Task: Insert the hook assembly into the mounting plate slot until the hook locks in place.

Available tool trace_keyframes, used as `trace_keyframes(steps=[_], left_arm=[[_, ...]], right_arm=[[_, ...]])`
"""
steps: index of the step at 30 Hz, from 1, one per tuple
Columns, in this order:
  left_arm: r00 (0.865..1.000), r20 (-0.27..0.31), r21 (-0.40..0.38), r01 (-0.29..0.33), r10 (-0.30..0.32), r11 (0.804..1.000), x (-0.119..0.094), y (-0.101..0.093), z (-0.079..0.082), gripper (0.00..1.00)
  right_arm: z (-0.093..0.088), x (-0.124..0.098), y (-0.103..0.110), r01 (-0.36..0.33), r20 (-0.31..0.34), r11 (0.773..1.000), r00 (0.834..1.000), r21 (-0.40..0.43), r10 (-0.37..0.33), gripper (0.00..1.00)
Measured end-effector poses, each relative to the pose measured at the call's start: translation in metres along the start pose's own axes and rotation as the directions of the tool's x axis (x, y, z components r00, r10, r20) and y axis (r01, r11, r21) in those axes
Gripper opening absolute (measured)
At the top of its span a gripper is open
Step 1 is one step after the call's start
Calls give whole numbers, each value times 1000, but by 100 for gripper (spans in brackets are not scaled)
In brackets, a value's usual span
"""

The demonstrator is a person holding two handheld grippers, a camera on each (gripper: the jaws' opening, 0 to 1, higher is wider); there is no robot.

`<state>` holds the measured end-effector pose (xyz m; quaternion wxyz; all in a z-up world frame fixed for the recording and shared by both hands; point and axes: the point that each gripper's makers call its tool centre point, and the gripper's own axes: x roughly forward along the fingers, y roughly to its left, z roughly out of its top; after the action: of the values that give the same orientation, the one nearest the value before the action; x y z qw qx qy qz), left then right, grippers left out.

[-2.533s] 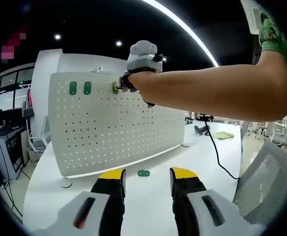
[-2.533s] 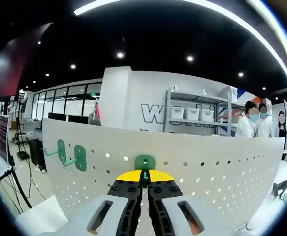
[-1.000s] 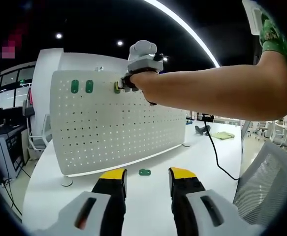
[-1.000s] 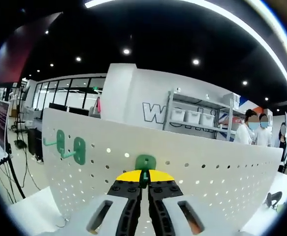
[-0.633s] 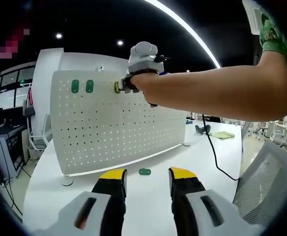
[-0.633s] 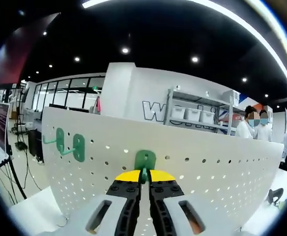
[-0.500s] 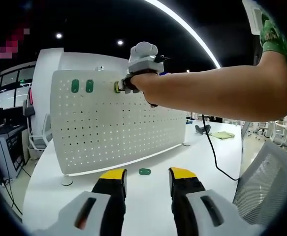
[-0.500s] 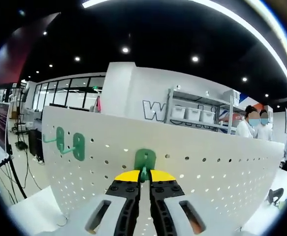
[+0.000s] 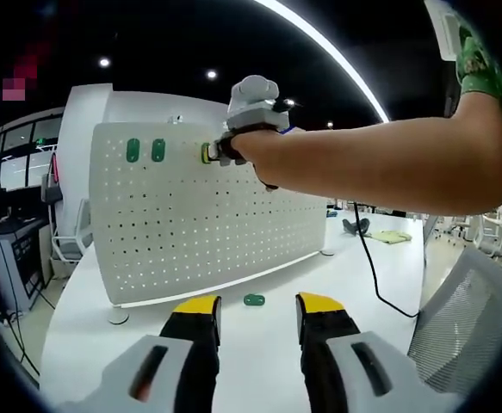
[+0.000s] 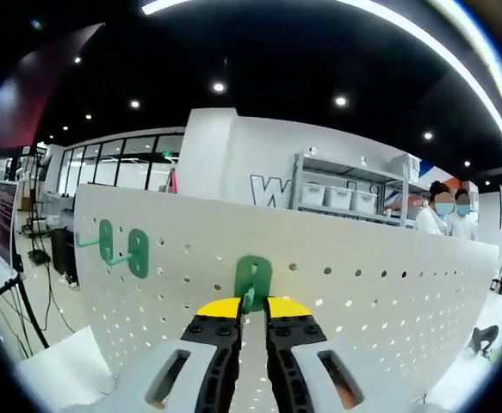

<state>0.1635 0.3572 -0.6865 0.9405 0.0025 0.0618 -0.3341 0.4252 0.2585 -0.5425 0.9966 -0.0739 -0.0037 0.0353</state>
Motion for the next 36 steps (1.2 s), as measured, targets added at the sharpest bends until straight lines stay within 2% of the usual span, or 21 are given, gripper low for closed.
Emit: trace_keyframes(steps=[9,19,36], left_arm=[[1000,6,8,-8,8,1000,-1,0,5,36],[999,26,37,-42,41,998,-6,11,21,38],[987,99,60,-134,127,989,-22,30,66,43]], right_arm=[[2,-4,-1,-7,10,1000,1000,6,7,14],[2,-16,-9,-17,15,1000,1000,2,16,18],[11,-72,-25,-111,47,992,993,55,109,27]])
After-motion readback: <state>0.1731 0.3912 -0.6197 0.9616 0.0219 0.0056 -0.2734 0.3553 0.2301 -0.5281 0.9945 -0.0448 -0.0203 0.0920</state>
